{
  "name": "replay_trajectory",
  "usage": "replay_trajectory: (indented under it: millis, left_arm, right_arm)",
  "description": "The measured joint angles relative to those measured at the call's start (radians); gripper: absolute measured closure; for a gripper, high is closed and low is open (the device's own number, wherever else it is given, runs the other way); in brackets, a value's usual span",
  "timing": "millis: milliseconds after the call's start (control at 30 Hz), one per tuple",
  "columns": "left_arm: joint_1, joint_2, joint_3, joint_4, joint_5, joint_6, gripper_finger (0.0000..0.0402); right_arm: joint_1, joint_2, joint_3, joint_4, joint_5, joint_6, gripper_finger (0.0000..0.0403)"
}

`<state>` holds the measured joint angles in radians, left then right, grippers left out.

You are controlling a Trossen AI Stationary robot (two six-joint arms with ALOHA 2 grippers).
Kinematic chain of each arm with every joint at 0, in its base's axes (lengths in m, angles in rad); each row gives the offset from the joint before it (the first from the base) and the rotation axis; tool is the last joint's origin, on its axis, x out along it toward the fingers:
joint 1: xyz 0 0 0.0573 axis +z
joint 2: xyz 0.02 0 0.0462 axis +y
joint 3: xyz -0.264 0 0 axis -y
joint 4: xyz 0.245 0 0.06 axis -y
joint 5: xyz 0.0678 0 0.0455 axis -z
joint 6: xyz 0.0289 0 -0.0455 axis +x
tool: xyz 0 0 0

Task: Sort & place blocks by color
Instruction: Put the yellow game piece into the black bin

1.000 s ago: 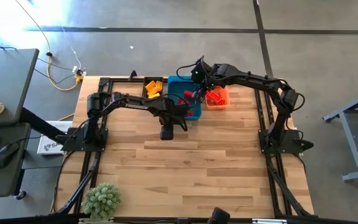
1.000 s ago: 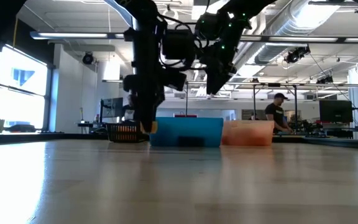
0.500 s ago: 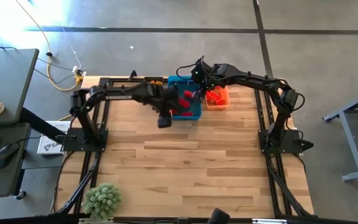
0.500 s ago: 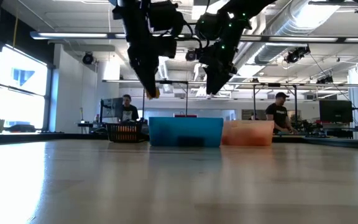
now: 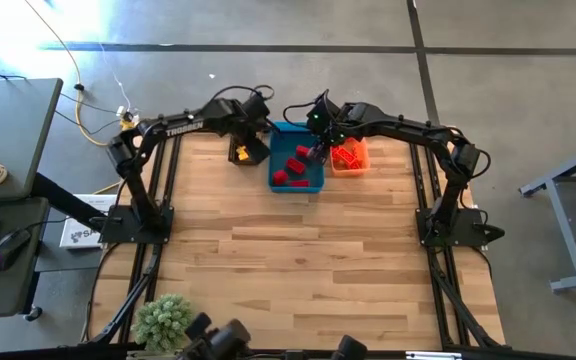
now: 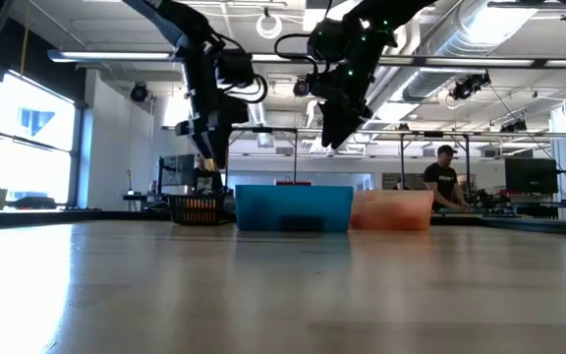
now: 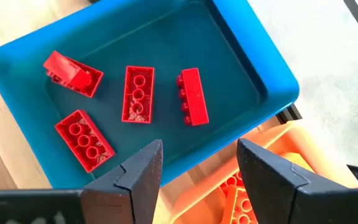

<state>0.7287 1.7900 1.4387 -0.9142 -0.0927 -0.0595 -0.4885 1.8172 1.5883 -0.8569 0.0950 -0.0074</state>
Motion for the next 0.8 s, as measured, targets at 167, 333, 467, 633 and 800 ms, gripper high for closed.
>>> replay_trajectory:
  millis: [167,333,467,633,800]
  left_arm:
    - [0.063,0.001,0.000,-0.001,0.004,-0.034,0.0284]
    - [0.103,0.001,0.000,0.000,0.003,-0.036,0.0284]
    - [0.111,0.001,0.000,-0.002,0.003,-0.075,0.0284]
    - [0.107,0.001,0.000,-0.004,0.002,-0.072,0.0259]
    - [0.106,0.001,0.000,-0.005,0.000,-0.069,0.0213]
  right_arm:
    - [-0.002,0.000,0.000,0.016,0.001,-0.030,0.0208]
    - [-0.002,0.000,0.000,0.035,0.001,-0.060,0.0208]
    - [-0.002,0.000,0.000,0.046,0.001,-0.061,0.0208]
    - [-0.002,0.000,0.000,0.053,0.000,-0.061,0.0208]
    - [-0.002,0.000,0.000,0.053,-0.001,-0.043,0.0208]
